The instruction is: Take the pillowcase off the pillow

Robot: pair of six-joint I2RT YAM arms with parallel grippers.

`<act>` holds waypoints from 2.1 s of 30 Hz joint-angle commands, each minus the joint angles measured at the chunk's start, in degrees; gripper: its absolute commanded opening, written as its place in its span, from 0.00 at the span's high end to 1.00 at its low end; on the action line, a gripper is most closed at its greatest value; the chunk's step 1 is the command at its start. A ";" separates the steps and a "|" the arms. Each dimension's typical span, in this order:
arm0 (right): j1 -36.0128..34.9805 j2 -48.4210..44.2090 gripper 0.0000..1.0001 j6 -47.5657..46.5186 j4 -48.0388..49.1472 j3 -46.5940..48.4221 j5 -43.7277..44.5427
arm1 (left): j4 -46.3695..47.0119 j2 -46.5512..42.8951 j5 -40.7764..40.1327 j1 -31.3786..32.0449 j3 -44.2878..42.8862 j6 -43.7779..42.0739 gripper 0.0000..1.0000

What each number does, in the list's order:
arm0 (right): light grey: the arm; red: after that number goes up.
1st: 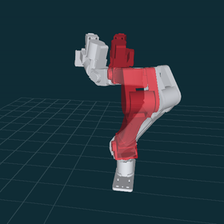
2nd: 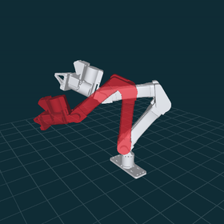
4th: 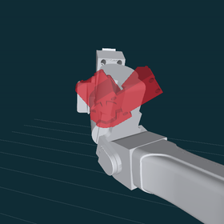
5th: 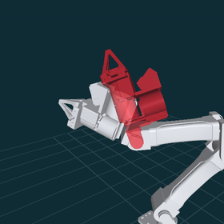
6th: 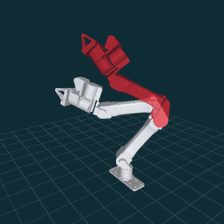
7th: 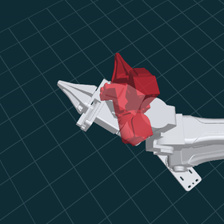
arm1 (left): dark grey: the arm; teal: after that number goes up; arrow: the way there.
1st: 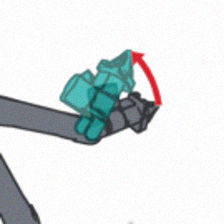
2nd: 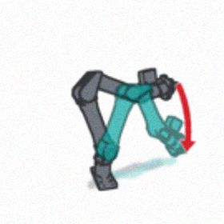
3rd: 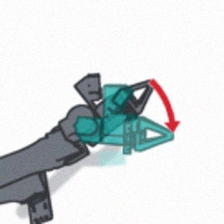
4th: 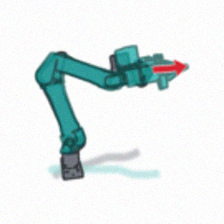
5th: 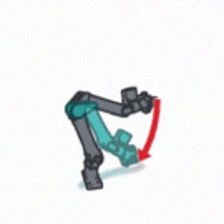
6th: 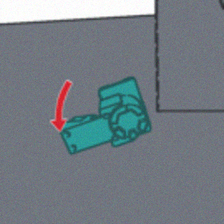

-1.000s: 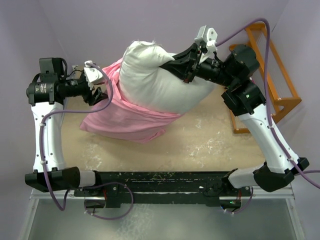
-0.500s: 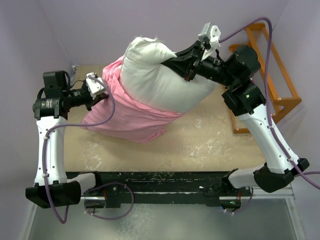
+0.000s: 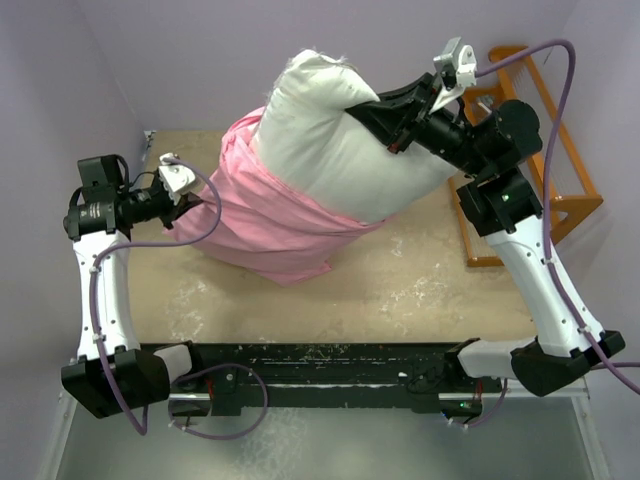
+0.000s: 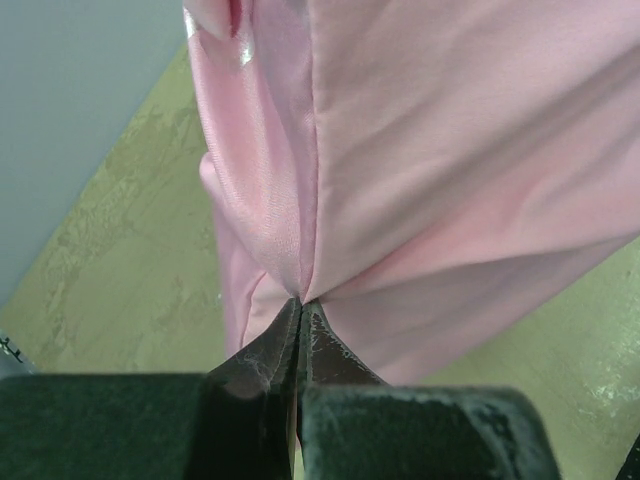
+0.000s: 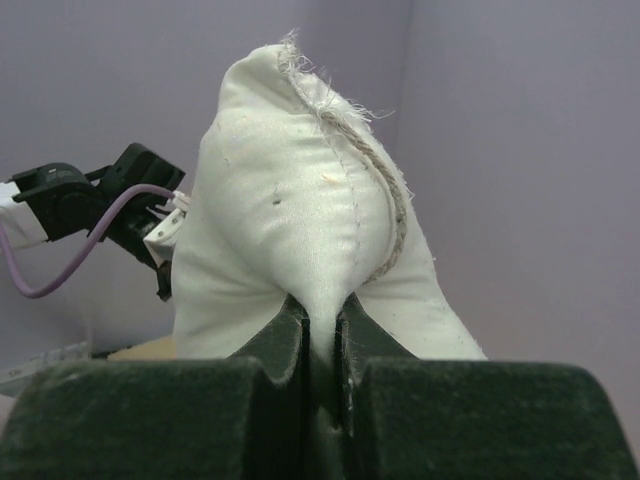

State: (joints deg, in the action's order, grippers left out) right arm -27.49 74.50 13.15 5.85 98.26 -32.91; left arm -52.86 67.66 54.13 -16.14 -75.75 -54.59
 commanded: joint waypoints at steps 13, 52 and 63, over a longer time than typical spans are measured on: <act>8.68 -2.30 1.00 11.39 26.04 7.88 11.55 | 15.43 -1.59 -16.74 -5.52 17.35 -8.00 1.00; -17.56 21.53 0.74 4.95 4.66 23.60 4.50 | 38.53 5.89 13.63 18.17 -22.95 67.16 0.62; 7.19 -6.30 0.25 23.80 20.19 -16.43 7.28 | 26.96 6.56 -1.86 16.94 -27.30 55.58 1.00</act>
State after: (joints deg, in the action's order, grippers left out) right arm -29.67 76.93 27.44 19.25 92.33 -26.92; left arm -26.59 74.94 57.95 2.02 -100.90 3.20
